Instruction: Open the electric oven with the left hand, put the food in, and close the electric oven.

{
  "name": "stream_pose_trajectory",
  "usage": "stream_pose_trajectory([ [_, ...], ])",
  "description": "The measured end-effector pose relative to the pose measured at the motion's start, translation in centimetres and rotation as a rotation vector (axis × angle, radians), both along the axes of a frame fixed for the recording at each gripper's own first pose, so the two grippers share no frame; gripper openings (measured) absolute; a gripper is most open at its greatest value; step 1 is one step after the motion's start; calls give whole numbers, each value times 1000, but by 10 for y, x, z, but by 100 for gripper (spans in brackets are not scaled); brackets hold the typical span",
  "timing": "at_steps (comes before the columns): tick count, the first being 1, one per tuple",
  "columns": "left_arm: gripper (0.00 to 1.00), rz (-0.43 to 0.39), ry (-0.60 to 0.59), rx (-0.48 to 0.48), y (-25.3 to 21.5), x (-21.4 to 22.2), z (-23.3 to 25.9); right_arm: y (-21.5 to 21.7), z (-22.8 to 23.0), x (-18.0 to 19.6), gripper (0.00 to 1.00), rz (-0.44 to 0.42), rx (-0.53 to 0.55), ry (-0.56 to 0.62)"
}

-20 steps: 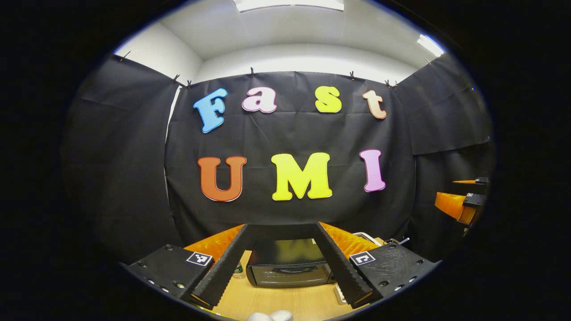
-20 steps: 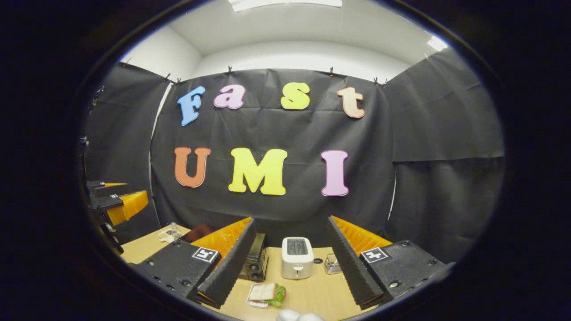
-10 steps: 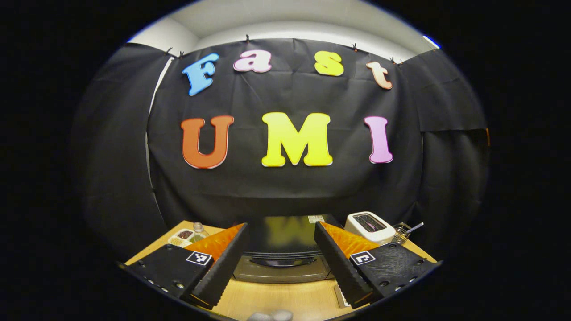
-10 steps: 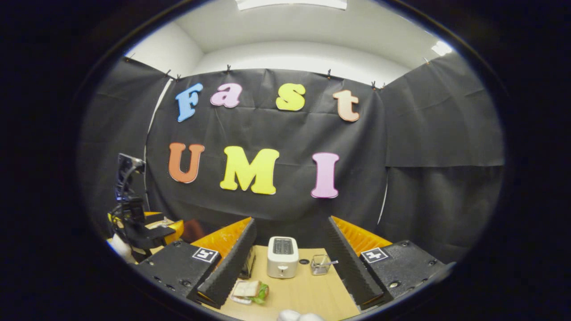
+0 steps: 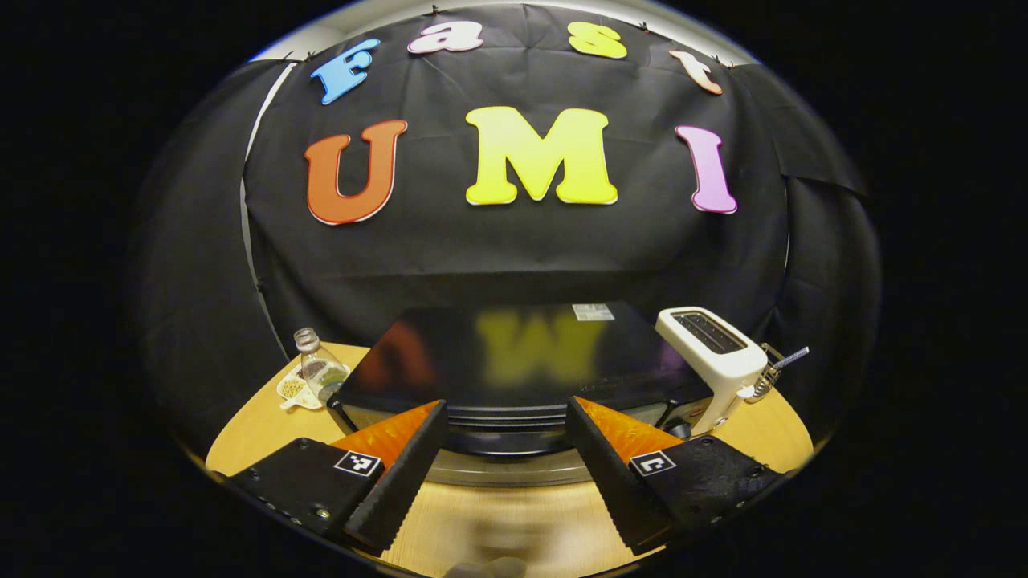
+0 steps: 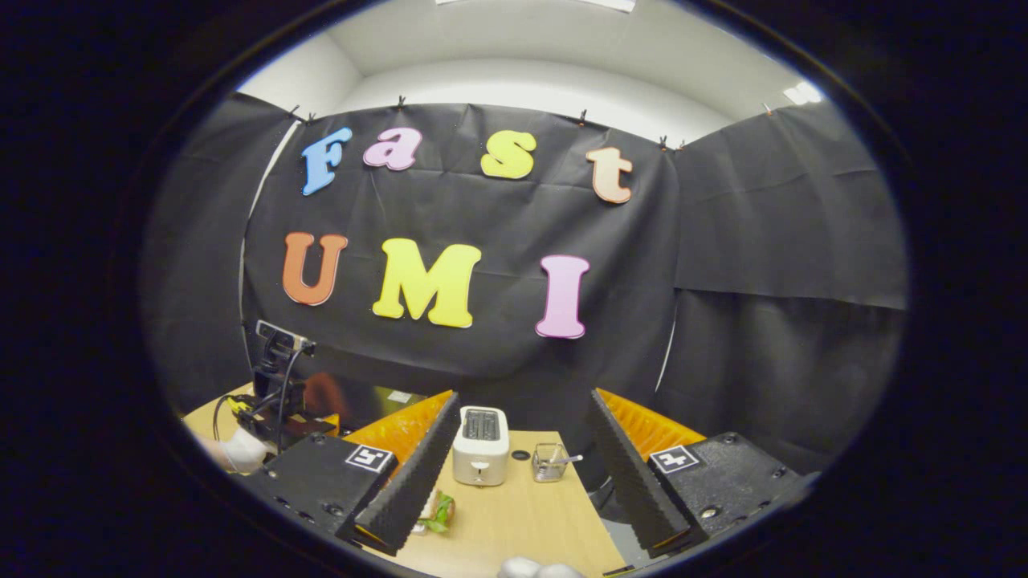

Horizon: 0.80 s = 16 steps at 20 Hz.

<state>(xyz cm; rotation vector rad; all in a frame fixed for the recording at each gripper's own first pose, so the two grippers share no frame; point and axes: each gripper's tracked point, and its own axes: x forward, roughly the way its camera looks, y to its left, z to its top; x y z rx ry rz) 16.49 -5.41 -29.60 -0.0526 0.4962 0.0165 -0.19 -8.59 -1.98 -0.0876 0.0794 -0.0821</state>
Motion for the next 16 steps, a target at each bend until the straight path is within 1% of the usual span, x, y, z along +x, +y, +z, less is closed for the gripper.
stream_pose_trajectory([
  [1,98,2,-13,0,1,-1,1,1,1,0,100,-2,-3,-3],
  [2,100,-10,-34,11,1,4,-1,1,-1,0,100,-2,-6,-1],
  [3,98,-10,-16,5,1,0,-2,1,-2,0,100,0,-8,1],
  [4,100,-11,-33,3,1,2,2,2,-2,-1,100,1,-6,2],
  [5,99,-10,-10,-4,2,0,-2,2,-2,-1,100,-2,-3,2],
  [9,100,-10,10,-17,5,-8,-1,3,-6,-2,100,-1,19,8],
  [11,100,-18,17,-64,2,-16,-6,4,-9,-3,100,-1,18,13],
  [12,100,-8,115,-73,3,-33,-31,6,-12,-4,100,4,20,15],
  [13,97,-4,212,-100,1,-52,-60,8,-13,-4,100,9,21,16],
  [14,87,-11,267,-165,-4,-66,-74,8,-13,-5,100,12,18,16],
  [15,95,-17,239,-254,-13,-70,-76,10,-12,-7,100,15,13,11],
  [16,81,2,196,-265,-10,-68,-67,10,-11,-7,95,18,11,4],
])
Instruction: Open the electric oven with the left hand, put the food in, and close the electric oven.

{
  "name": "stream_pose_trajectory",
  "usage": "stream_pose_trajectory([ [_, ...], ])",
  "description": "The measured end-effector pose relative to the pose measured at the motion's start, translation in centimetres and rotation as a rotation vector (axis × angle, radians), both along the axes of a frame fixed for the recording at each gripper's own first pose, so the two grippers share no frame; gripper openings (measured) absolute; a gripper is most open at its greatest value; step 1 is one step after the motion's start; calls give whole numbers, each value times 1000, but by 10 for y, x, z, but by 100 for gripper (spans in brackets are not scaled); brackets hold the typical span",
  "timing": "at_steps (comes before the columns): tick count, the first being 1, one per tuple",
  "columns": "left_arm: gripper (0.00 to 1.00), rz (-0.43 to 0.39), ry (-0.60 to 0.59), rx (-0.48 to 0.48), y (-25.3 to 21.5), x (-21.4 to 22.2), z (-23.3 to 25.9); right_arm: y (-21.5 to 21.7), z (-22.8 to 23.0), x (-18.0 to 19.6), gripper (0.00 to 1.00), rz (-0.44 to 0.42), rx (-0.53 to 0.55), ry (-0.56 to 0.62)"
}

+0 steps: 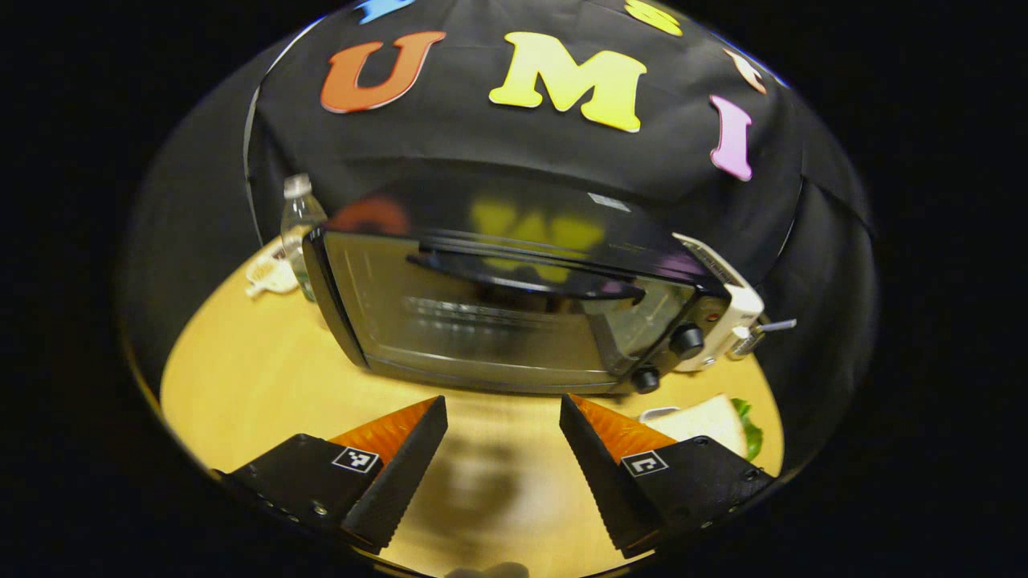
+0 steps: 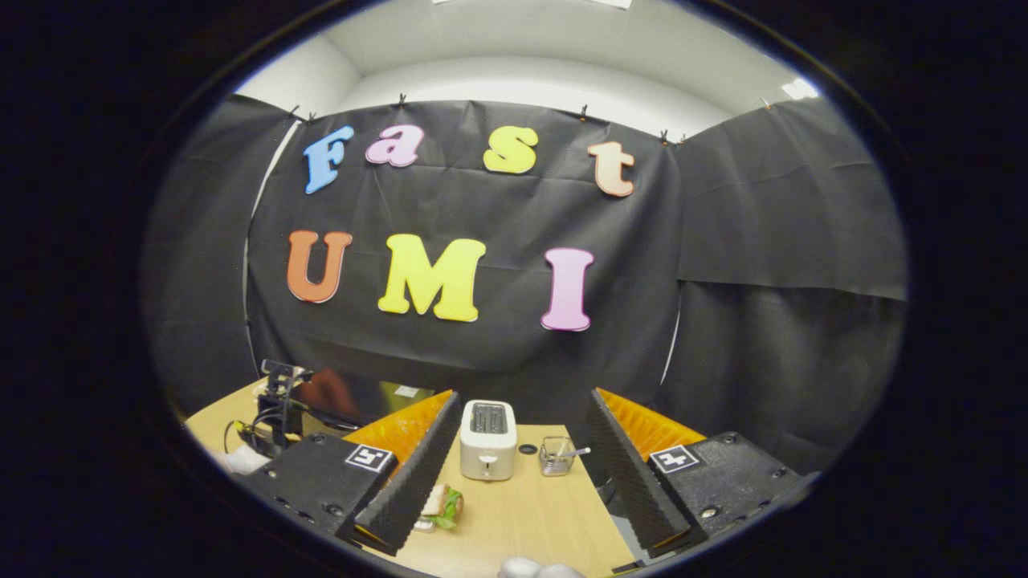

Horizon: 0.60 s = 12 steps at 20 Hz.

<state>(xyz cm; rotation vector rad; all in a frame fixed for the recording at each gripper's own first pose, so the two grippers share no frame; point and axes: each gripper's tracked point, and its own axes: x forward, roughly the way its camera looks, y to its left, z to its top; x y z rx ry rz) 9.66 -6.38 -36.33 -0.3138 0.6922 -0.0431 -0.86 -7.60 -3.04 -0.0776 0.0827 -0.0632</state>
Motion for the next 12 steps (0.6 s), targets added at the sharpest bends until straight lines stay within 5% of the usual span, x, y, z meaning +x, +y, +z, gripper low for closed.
stream_pose_trajectory([
  [1,94,18,-56,42,5,7,9,-1,1,1,95,1,0,-5],
  [2,79,21,-114,75,10,13,20,-1,-2,2,100,1,-3,-1],
  [3,93,18,-151,119,15,17,30,-1,-3,4,100,3,-4,4],
  [11,97,1,-255,224,10,70,71,1,-6,18,95,6,6,17],
  [12,86,-3,-247,230,6,76,72,1,-9,20,100,6,8,23],
])
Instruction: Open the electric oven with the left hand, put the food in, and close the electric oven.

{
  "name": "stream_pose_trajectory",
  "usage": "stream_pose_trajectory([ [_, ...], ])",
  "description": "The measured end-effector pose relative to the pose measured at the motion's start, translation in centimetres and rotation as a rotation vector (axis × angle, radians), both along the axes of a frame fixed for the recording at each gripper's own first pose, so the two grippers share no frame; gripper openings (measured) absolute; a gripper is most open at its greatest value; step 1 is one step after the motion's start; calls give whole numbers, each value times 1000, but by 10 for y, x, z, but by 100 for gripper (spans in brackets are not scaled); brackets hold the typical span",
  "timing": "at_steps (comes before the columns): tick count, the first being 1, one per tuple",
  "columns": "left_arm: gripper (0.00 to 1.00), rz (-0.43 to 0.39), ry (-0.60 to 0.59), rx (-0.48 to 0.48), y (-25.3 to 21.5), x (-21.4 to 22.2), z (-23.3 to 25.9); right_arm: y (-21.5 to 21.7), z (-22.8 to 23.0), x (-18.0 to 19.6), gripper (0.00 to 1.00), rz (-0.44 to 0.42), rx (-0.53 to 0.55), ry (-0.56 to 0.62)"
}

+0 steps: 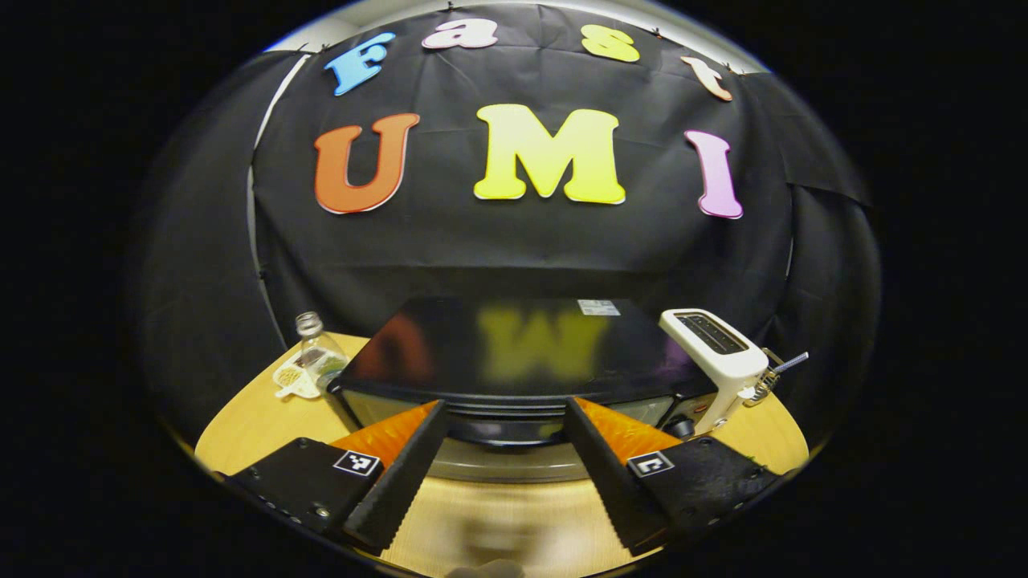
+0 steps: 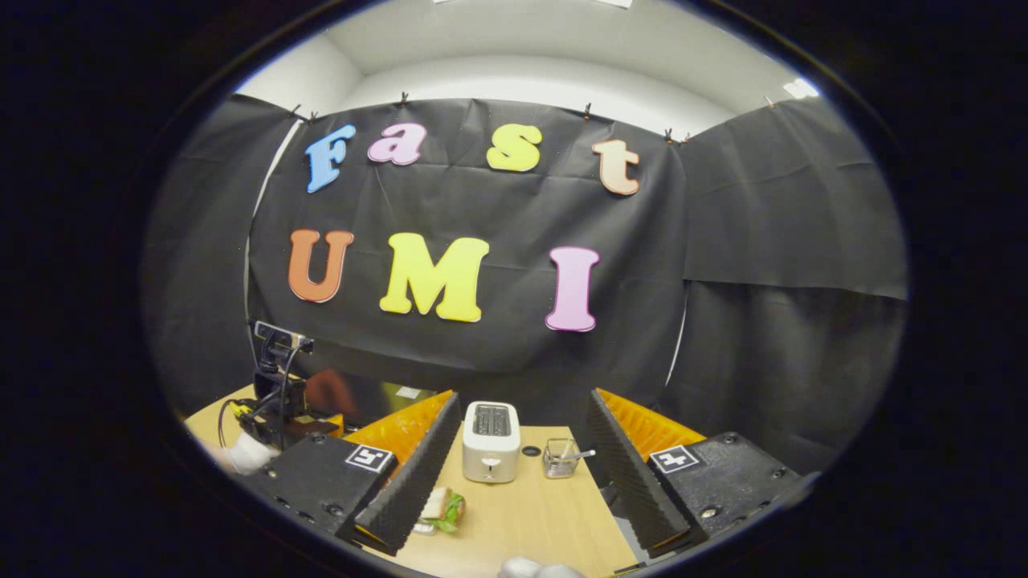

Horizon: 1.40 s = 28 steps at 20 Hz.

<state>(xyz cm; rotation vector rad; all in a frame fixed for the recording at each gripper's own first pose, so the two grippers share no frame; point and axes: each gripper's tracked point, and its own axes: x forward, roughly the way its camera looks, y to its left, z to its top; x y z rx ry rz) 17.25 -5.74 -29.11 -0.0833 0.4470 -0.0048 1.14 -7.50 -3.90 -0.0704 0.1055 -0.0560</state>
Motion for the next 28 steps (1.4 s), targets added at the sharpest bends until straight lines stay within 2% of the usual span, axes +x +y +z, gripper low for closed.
stream_pose_trajectory([
  [1,94,-12,-2,17,3,4,1,1,-2,2,100,3,2,6],
  [4,94,-6,60,19,2,2,-13,2,-4,5,95,5,12,11],
  [5,98,-4,40,20,2,6,-8,2,-4,6,95,5,12,13],
  [6,88,-1,67,14,3,3,-13,1,-5,6,95,5,14,13],
  [7,98,-3,65,15,2,-2,-11,1,-5,6,95,6,16,14],
  [8,98,-7,74,13,3,-3,-12,1,-8,7,100,5,16,17],
  [9,98,-15,79,25,2,-7,-13,2,-10,6,95,8,17,23],
  [21,98,-35,78,40,-3,-80,-28,15,-29,1,95,58,31,43],
  [28,98,-38,123,42,-7,-119,-53,15,-57,0,95,68,20,80],
])
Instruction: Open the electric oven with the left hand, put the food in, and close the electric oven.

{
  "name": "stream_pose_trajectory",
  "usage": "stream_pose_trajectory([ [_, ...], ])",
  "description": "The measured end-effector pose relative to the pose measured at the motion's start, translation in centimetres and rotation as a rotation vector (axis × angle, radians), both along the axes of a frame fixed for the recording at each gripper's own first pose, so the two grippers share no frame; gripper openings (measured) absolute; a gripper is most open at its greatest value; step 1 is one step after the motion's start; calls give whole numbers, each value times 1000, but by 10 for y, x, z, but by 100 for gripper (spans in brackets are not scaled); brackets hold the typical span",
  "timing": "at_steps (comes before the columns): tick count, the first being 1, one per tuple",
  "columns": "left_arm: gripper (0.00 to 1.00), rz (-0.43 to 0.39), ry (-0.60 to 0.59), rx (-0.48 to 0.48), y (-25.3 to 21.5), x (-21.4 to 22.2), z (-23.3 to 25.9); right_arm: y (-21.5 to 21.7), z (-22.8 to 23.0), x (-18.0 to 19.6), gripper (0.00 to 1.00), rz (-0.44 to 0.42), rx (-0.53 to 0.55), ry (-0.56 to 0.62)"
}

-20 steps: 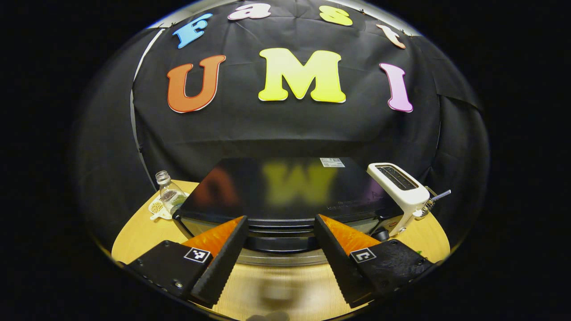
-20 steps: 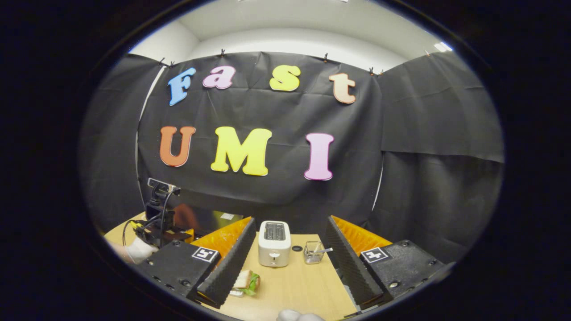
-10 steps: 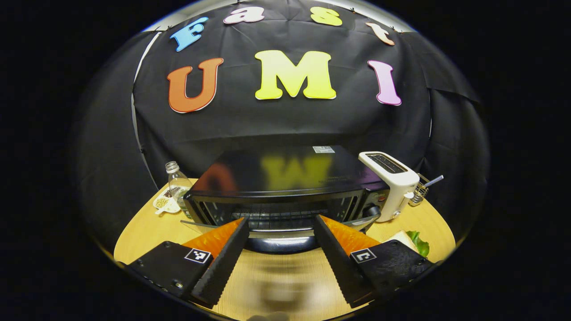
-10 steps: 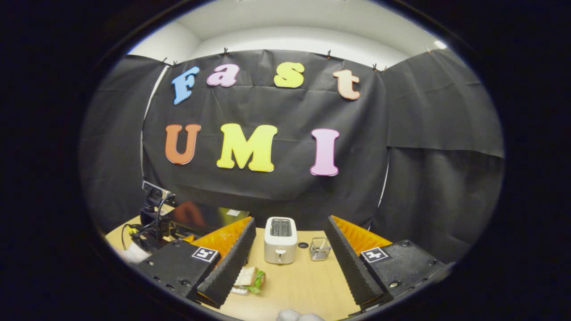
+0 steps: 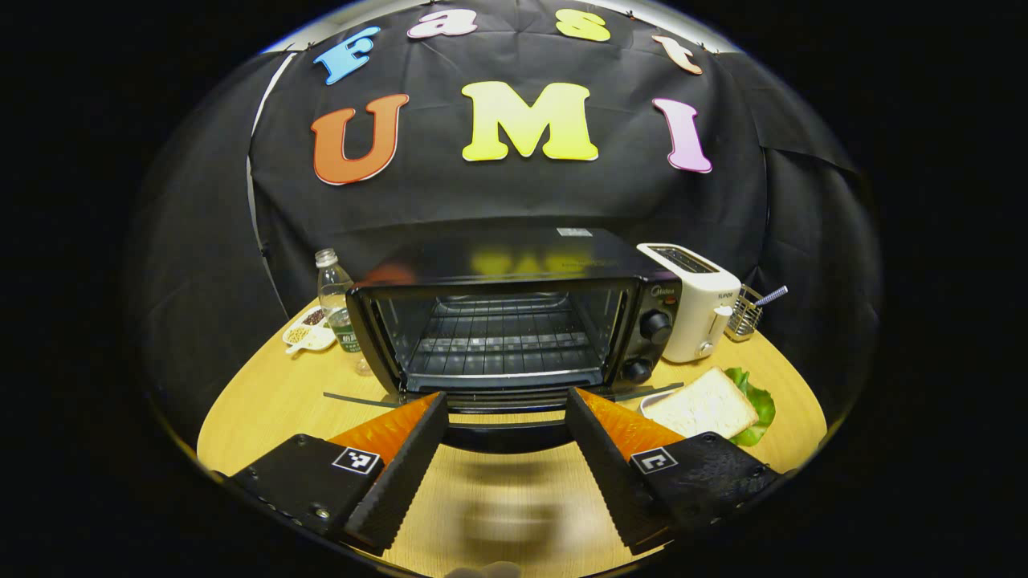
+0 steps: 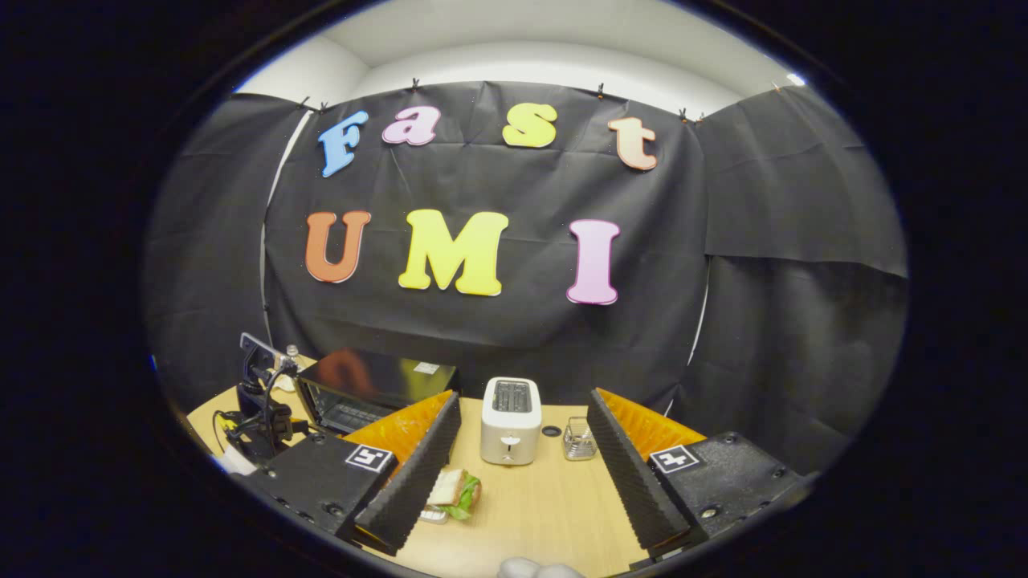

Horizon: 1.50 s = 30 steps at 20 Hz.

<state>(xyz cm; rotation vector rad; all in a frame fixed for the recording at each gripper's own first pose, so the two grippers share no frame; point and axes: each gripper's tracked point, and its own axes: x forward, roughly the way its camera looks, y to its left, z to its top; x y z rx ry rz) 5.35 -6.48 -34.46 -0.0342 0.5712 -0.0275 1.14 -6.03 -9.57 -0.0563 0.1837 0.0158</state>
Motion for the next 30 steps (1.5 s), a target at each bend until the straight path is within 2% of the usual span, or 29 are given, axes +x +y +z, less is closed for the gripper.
stream_pose_trajectory([
  [13,96,-21,194,5,-11,-52,-70,-4,-52,10,95,-9,-4,102],
  [18,95,-28,283,-1,-15,-58,-101,-5,-69,20,100,-3,-19,139],
  [19,100,-28,286,-2,-16,-58,-102,-5,-74,22,96,-2,-14,153],
  [20,95,-30,281,0,-15,-58,-101,-4,-79,24,100,2,-3,164],
  [21,100,-34,271,3,-15,-57,-99,-2,-85,26,100,11,7,178],
  [22,100,-35,259,8,-12,-57,-97,0,-94,29,96,20,19,194],
  [23,96,-32,241,11,-10,-58,-91,1,-104,32,96,32,32,212],
  [24,96,-30,225,11,-7,-59,-86,4,-116,35,100,53,47,234],
  [25,96,-25,206,17,-3,-61,-78,6,-131,38,96,72,66,264],
  [26,96,-18,186,21,2,-64,-69,10,-149,41,100,98,95,296],
  [27,96,-13,163,18,5,-67,-57,18,-168,42,96,139,131,337],
  [28,96,-6,135,17,10,-70,-44,25,-187,44,100,175,172,381],
  [29,96,2,110,22,15,-73,-29,30,-204,47,95,201,213,419],
  [30,96,16,81,27,21,-76,-13,34,-223,49,100,221,249,457],
])
